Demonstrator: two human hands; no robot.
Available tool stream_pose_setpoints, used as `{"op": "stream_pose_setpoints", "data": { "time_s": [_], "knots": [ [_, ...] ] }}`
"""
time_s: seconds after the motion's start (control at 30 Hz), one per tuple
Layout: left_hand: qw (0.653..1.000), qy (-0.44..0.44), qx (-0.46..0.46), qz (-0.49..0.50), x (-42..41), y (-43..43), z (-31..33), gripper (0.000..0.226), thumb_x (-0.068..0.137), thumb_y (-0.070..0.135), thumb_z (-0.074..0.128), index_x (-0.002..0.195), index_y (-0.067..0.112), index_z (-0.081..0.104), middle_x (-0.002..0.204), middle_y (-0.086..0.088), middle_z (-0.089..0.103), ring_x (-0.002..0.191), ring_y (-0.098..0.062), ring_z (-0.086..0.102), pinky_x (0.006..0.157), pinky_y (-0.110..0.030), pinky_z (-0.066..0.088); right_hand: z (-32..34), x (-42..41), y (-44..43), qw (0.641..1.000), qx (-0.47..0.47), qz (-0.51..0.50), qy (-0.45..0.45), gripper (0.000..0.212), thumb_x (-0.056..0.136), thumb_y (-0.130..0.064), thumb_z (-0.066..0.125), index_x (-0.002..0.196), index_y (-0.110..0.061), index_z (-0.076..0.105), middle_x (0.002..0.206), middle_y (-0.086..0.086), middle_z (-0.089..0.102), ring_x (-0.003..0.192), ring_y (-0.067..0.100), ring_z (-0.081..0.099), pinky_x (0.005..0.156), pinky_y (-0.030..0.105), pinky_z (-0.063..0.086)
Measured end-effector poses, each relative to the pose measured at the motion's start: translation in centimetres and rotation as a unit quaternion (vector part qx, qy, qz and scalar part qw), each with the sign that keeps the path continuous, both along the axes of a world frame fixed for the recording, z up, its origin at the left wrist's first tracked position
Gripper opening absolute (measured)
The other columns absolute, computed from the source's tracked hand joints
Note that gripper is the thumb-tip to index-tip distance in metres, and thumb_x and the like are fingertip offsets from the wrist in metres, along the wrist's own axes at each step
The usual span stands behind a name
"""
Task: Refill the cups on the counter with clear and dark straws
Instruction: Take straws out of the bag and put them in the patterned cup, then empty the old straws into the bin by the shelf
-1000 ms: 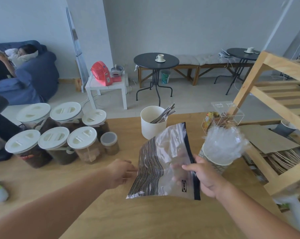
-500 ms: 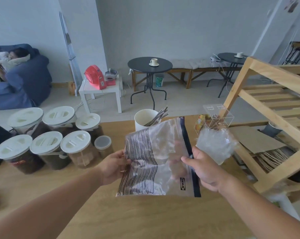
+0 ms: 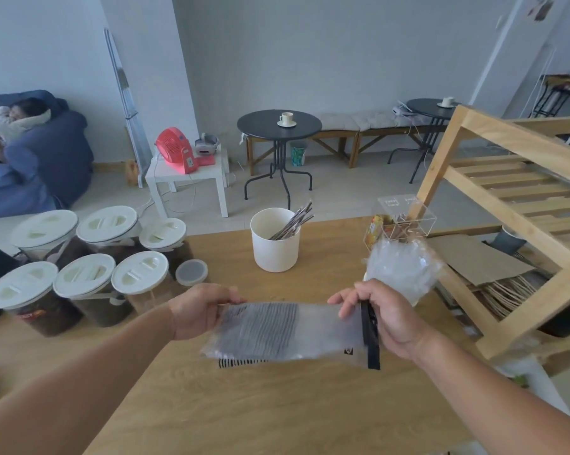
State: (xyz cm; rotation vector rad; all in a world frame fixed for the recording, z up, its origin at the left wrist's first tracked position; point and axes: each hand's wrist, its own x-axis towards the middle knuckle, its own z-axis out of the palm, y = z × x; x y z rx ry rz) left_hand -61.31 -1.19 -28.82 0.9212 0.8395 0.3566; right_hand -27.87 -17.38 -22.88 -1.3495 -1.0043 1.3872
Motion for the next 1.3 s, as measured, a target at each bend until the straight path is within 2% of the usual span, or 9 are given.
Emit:
{"op": "stream_pose_setpoints", "data": {
  "time_s": [0.07, 0.17, 0.23, 0.4, 0.53, 0.8, 1.03, 1.17, 1.3],
  "knots": [
    [0.993, 0.043, 0.042, -0.097, 0.3, 0.0, 0.7, 0.035, 0.088, -0.001, 0.073, 0.121, -0.001, 0.062, 0.11, -0.022, 0.068, 0.103, -0.032, 0.065, 0.091, -0.043, 0.054, 0.5, 0.2, 0.1, 0.998, -0.003, 0.02, -0.066, 0.05, 0.079, -0.053, 0.075, 0.073, -0.003, 0.074, 0.114, 0.014, 0.075, 0.115, 0.033, 0.066, 0.102, 0.044, 0.045],
    [0.937, 0.194, 0.192, -0.218, 1.5, -0.4, 2.2, 0.042, 0.088, -0.008, 0.071, 0.123, 0.015, 0.07, 0.096, -0.009, 0.072, 0.093, -0.021, 0.066, 0.086, -0.033, 0.053, 1.1, 0.5, -0.1, 0.982, -0.018, 0.06, -0.177, 0.022, 0.08, -0.029, 0.091, 0.101, -0.031, 0.083, 0.118, 0.007, 0.072, 0.117, 0.031, 0.068, 0.106, 0.04, 0.055],
    [0.869, 0.281, 0.303, -0.273, 2.7, -0.9, 3.4, 0.034, 0.089, -0.002, 0.07, 0.108, 0.026, 0.076, 0.099, -0.003, 0.075, 0.095, -0.017, 0.069, 0.092, -0.03, 0.056, 1.2, 0.9, -0.6, 0.963, -0.052, 0.108, -0.243, 0.058, 0.083, -0.02, 0.089, 0.127, -0.052, 0.069, 0.125, -0.004, 0.063, 0.116, 0.027, 0.069, 0.101, 0.036, 0.059],
    [0.761, 0.344, 0.394, -0.384, 7.3, -3.5, 5.8, 0.024, 0.09, 0.023, 0.063, 0.104, 0.042, 0.07, 0.104, 0.024, 0.07, 0.105, -0.006, 0.067, 0.101, -0.037, 0.054, 1.2, 2.3, -2.6, 0.932, -0.068, 0.073, -0.348, 0.04, 0.088, -0.017, 0.082, 0.118, -0.04, 0.071, 0.124, -0.012, 0.066, 0.1, 0.01, 0.073, 0.083, 0.032, 0.064],
    [0.758, 0.28, 0.445, -0.386, 12.9, -6.4, 6.2, 0.021, 0.092, 0.041, 0.064, 0.113, 0.046, 0.066, 0.104, 0.029, 0.069, 0.1, 0.007, 0.063, 0.093, -0.028, 0.053, 1.9, 4.3, -5.1, 0.914, -0.076, 0.049, -0.396, 0.029, 0.087, -0.021, 0.084, 0.105, -0.042, 0.075, 0.115, -0.021, 0.071, 0.097, 0.007, 0.074, 0.082, 0.029, 0.062],
    [0.72, 0.2, 0.497, -0.441, 24.7, -12.4, 4.0, 0.027, 0.104, 0.042, 0.051, 0.127, 0.035, 0.062, 0.124, 0.012, 0.064, 0.11, -0.009, 0.059, 0.096, -0.03, 0.048, 3.0, 11.8, -13.9, 0.883, -0.116, 0.004, -0.455, 0.021, 0.092, -0.02, 0.078, 0.092, -0.041, 0.077, 0.093, -0.023, 0.074, 0.092, -0.001, 0.068, 0.088, 0.035, 0.058],
    [0.672, 0.188, 0.524, -0.488, 34.3, -19.9, 0.5, 0.026, 0.104, 0.035, 0.046, 0.125, 0.033, 0.061, 0.123, 0.011, 0.064, 0.109, -0.012, 0.057, 0.094, -0.033, 0.048, 1.3, 22.5, -25.2, 0.823, -0.219, -0.054, -0.521, 0.022, 0.098, -0.008, 0.067, 0.105, -0.025, 0.078, 0.108, -0.005, 0.073, 0.1, 0.016, 0.068, 0.089, 0.038, 0.057],
    [0.676, 0.186, 0.526, -0.482, 39.8, -22.8, -1.1, 0.03, 0.104, 0.024, 0.045, 0.126, 0.028, 0.064, 0.123, 0.007, 0.065, 0.112, -0.014, 0.057, 0.1, -0.033, 0.048, -2.5, 28.9, -30.0, 0.775, -0.261, -0.067, -0.572, 0.024, 0.095, 0.001, 0.06, 0.099, -0.016, 0.077, 0.101, 0.005, 0.074, 0.091, 0.024, 0.065, 0.065, 0.026, 0.04],
    [0.673, 0.184, 0.549, -0.459, 44.2, -24.7, -2.8, 0.033, 0.102, 0.02, 0.044, 0.127, 0.025, 0.064, 0.125, 0.005, 0.065, 0.112, -0.015, 0.059, 0.093, -0.025, 0.045, -9.1, 33.3, -31.7, 0.754, -0.288, -0.077, -0.586, 0.033, 0.092, 0.0, 0.059, 0.09, -0.03, 0.069, 0.102, 0.008, 0.072, 0.097, 0.031, 0.068, 0.077, 0.034, 0.048]
  ]
}}
